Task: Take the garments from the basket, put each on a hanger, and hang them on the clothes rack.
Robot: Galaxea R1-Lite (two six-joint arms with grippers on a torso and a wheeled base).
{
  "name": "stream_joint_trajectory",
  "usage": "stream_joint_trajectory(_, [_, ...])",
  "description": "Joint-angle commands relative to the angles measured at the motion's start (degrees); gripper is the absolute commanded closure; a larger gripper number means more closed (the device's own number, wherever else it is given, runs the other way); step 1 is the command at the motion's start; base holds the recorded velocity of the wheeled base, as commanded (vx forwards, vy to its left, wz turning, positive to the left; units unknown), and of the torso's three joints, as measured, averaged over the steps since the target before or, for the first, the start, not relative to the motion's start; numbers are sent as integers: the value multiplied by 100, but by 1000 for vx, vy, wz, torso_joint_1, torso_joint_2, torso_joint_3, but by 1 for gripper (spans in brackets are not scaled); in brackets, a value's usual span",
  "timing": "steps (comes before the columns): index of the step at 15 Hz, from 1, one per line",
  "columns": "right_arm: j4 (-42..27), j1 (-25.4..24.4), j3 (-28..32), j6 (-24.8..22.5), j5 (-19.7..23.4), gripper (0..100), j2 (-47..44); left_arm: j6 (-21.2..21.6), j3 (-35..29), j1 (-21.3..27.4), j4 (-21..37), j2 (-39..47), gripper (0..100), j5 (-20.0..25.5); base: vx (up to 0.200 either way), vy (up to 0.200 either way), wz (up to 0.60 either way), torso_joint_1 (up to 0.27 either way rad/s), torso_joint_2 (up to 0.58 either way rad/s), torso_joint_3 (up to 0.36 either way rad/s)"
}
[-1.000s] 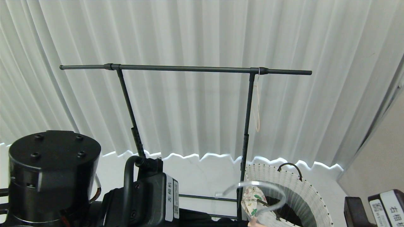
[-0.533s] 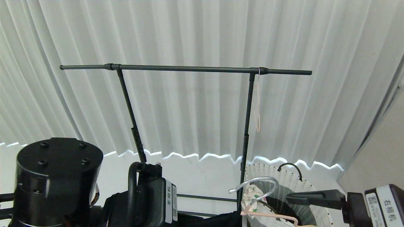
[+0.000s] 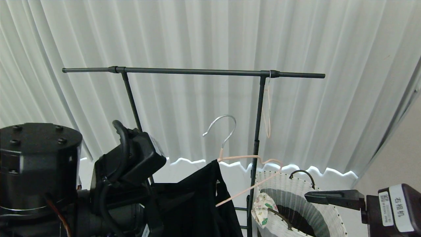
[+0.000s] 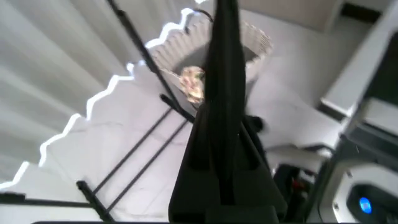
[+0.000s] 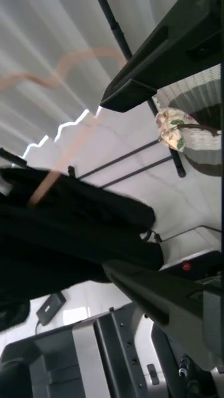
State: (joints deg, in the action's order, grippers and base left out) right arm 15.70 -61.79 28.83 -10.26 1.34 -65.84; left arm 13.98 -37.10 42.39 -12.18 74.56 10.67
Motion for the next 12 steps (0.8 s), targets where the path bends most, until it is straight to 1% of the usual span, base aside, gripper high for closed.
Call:
stream_joint_trajectory(1, [3, 27, 0, 95, 15, 0, -104, -18, -70, -2, -162, -91, 100, -12, 0, 0, 0, 0, 0, 0])
stream_joint_trajectory(2, [-6, 36, 0, 139, 15, 0, -122, -10, -70, -2, -206, -91, 100, -12, 0, 0, 0, 0, 0, 0])
stream_joint_trajectory(3, [3, 27, 26, 613, 7, 0, -333, -10, -52, -2, -496, -108, 100, -12, 0, 0, 0, 0, 0, 0])
stream_joint_trajectory(4, [12, 27, 70, 1202, -11, 0, -623, 26, -52, -2, -672, -117, 100, -12, 0, 0, 0, 0, 0, 0])
stream_joint_trajectory(5, [38, 27, 96, 1633, -55, 0, -843, 26, -61, -2, -760, -126, 100, -21, 0, 0, 0, 0, 0, 0])
stream_joint_trajectory(7, [170, 27, 334, 2485, -503, 0, -1405, 87, -78, -2, -795, -187, 100, -21, 0, 0, 0, 0, 0, 0])
stream_joint_trajectory(9, [592, 18, 676, 3250, -1013, 0, -2047, 157, -70, -2, -795, -284, 100, -21, 0, 0, 0, 0, 0, 0])
stream_joint_trajectory(10, [768, 18, 800, 3470, -1215, 0, -2302, 184, -78, -2, -795, -275, 100, -21, 0, 0, 0, 0, 0, 0])
stream_joint_trajectory(12, [1058, 18, 843, 3558, -1426, 0, -2671, 184, -105, -2, -795, -275, 100, -21, 0, 0, 0, 0, 0, 0])
